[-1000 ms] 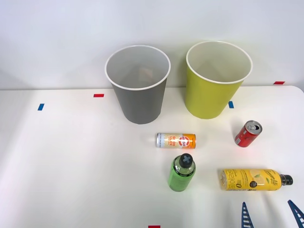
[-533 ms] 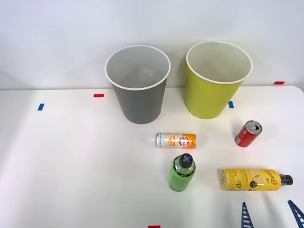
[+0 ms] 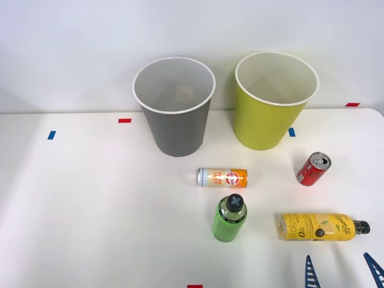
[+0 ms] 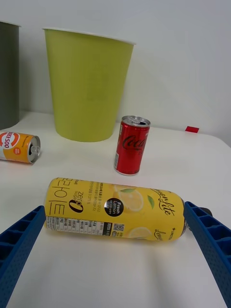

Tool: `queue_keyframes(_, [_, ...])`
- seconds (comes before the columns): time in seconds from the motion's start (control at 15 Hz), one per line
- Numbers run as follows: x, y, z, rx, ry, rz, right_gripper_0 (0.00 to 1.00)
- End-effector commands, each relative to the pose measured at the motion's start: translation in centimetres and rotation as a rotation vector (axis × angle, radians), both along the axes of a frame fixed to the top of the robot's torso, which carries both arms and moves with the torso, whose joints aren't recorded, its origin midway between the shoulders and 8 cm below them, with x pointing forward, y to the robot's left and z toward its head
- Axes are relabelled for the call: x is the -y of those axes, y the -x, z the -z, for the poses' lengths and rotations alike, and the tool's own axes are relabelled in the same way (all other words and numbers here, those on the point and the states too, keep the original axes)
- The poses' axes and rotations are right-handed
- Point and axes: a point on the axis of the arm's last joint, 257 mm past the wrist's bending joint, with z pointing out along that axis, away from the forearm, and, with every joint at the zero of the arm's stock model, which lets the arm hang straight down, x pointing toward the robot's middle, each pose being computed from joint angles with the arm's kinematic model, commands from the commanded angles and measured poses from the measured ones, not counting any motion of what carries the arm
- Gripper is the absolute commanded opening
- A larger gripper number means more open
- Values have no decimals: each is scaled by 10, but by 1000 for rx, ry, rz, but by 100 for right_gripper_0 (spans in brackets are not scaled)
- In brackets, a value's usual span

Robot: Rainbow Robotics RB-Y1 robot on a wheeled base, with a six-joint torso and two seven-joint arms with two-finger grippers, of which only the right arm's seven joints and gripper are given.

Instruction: Put cans in the gray bin, plastic bottles in the light green bin

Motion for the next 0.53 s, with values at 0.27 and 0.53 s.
queue_keyframes(0.27, [0, 0, 0, 0, 0, 0, 100])
queue_keyframes(0.53, [0, 0, 0, 0, 0, 0, 100])
